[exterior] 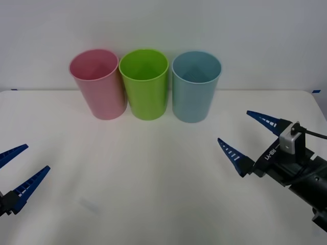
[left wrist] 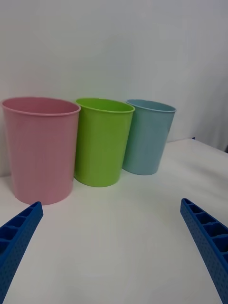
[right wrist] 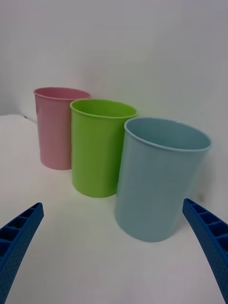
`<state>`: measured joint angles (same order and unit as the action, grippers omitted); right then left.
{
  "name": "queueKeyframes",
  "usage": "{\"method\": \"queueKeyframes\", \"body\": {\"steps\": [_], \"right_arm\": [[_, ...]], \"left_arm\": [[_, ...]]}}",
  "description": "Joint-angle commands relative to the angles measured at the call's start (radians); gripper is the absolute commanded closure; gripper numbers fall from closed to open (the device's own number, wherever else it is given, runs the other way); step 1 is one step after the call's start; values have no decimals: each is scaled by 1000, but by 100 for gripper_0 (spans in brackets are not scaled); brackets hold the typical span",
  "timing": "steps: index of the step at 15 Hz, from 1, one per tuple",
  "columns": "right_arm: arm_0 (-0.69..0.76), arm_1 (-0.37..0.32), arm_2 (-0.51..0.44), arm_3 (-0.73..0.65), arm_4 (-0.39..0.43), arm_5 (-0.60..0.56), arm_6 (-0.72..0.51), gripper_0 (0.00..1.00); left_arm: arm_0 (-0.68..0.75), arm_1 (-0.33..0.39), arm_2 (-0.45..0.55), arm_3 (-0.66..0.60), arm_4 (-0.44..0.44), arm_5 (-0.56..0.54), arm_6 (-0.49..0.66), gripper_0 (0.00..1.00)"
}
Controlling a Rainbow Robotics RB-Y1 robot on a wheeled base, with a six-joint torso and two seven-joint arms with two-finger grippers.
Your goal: Grasp the object on the table and drop it into the matching bin: aluminum can to the light blue bin, PET bottle to the pink bin.
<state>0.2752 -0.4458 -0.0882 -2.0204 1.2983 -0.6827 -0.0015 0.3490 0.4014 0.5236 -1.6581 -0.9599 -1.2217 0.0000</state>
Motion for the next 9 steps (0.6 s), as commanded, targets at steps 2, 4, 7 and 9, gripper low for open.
{"method": "queueKeyframes", "body": {"steps": [2, 4, 7, 9], "right_arm": [[71, 27, -74, 0, -2, -113, 23, 0], [108, 39, -113, 0, -1, -169, 28, 0], [140, 65, -179, 12, -5, -262, 34, 0], [153, 75, -220, 31, -14, -322, 38, 0]], "left_arm": [[0, 0, 0, 0, 0, 0, 0, 0], [0, 0, 0, 0, 0, 0, 0, 0], [0, 0, 0, 0, 0, 0, 0, 0], [0, 0, 0, 0, 0, 0, 0, 0]]}}
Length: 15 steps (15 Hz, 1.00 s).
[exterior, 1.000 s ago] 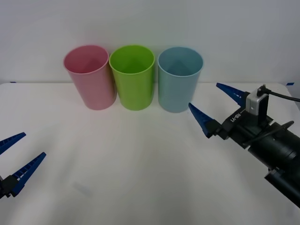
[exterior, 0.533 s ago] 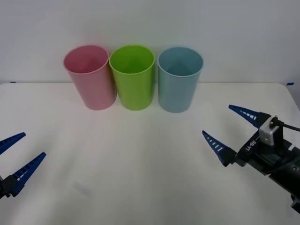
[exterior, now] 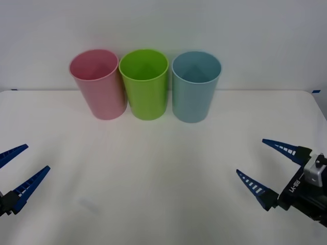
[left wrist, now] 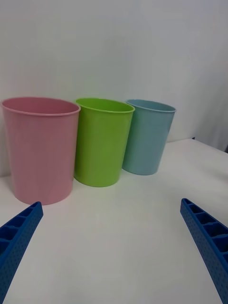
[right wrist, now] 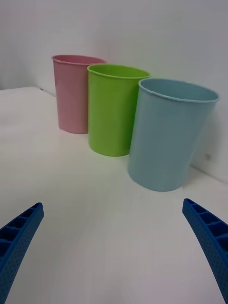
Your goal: Grasp the object on the table and drop it into the matching bin: aluminum can to the light blue bin, PET bottle to the pink bin.
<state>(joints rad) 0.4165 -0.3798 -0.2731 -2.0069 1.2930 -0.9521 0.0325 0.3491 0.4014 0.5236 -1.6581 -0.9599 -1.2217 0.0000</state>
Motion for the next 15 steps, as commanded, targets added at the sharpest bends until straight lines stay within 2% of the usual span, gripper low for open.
{"method": "queueKeyframes", "body": {"steps": [1, 5, 15], "right_arm": [[15, 13, -54, 31, -18, -82, 9, 0], [25, 25, -95, 80, -27, -157, 35, 0], [82, 24, -83, 80, -31, -160, 44, 0]], "left_arm": [[0, 0, 0, 0, 0, 0, 0, 0], [0, 0, 0, 0, 0, 0, 0, 0], [0, 0, 0, 0, 0, 0, 0, 0]]}}
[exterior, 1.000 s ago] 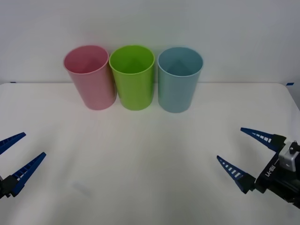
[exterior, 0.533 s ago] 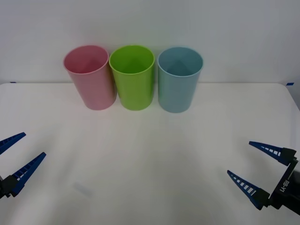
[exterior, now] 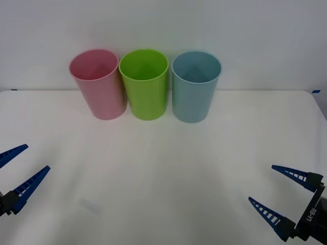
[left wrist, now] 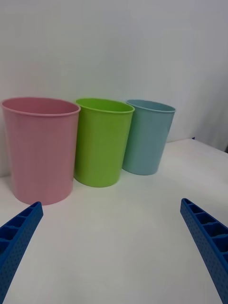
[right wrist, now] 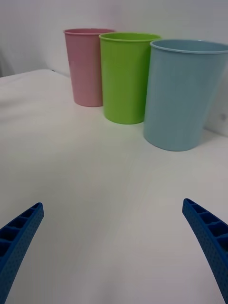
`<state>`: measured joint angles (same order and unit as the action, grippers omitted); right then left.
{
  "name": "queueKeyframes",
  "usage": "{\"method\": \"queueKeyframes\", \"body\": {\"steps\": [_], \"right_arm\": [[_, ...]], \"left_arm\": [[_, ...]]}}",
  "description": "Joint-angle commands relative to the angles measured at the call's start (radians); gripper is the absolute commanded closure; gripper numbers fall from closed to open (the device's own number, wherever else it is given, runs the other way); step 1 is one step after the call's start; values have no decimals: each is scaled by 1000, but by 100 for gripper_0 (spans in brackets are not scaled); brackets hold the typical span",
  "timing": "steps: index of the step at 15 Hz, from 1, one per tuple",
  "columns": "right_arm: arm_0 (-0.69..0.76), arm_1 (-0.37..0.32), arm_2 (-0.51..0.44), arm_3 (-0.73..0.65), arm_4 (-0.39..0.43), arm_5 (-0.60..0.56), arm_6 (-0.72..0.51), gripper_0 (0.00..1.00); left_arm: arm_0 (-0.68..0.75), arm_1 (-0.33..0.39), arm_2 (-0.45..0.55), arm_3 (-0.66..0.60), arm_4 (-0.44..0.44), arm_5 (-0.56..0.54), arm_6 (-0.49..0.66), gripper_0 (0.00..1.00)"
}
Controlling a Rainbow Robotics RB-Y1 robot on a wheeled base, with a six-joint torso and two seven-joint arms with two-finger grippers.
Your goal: Grasp the object on the table and drop it into the matching bin: aluminum can to the light blue bin, PET bottle to the pink bin.
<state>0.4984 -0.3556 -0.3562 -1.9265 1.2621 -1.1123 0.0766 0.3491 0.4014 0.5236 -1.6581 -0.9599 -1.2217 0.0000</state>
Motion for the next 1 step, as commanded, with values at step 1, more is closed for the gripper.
{"method": "queueKeyframes", "body": {"steps": [1], "right_arm": [[0, 0, 0, 0, 0, 0, 0, 0]], "left_arm": [[0, 0, 0, 0, 0, 0, 0, 0]]}}
